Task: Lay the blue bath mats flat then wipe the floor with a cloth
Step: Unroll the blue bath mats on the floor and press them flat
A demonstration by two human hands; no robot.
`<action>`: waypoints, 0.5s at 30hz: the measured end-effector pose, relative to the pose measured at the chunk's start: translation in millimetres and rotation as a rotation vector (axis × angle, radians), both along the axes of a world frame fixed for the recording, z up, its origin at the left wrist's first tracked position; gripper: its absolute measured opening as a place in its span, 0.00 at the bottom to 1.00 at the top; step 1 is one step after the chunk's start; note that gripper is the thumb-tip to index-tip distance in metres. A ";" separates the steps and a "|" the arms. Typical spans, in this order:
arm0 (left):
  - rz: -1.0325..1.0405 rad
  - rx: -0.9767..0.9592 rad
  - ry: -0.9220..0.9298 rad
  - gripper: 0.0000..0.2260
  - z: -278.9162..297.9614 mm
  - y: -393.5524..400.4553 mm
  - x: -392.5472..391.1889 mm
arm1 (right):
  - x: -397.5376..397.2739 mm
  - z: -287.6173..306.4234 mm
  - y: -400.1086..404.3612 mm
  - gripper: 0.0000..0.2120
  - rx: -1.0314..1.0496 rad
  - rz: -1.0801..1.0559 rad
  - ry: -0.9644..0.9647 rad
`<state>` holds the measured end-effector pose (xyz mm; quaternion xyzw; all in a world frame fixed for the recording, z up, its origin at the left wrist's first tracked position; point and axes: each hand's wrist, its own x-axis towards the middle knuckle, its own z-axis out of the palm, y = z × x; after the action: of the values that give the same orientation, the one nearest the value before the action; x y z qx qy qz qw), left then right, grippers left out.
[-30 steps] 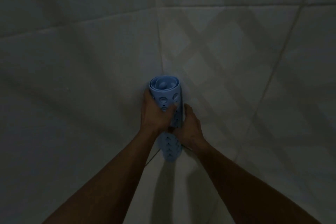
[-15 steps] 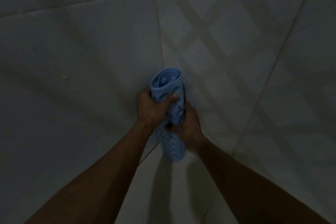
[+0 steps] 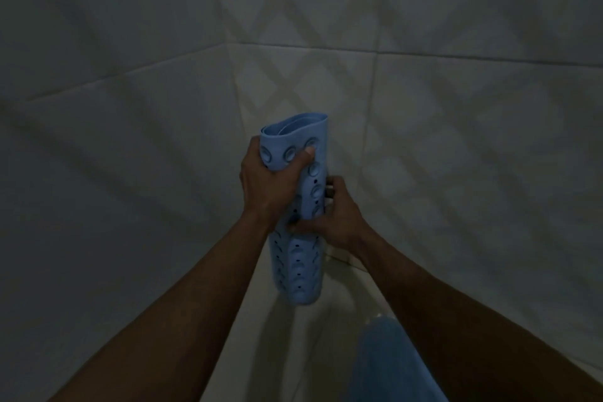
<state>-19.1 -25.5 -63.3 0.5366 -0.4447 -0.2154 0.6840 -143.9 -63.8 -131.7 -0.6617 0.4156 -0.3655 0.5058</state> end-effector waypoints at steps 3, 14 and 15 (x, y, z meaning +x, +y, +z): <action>-0.056 -0.014 0.050 0.22 20.3 7.5 -34.6 | -50.1 16.8 25.2 0.55 0.027 -0.057 0.023; -0.486 0.104 0.346 0.22 74.3 30.6 -226.0 | -266.5 77.4 145.1 0.47 0.144 -0.374 0.132; -0.518 0.132 0.363 0.22 75.0 33.9 -244.0 | -285.3 78.3 158.2 0.43 0.149 -0.422 0.156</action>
<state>-263.1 8.4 11.6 0.4013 -0.4223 -0.5031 0.6384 -429.2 94.5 -53.5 -0.5473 0.6084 -0.3790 0.4320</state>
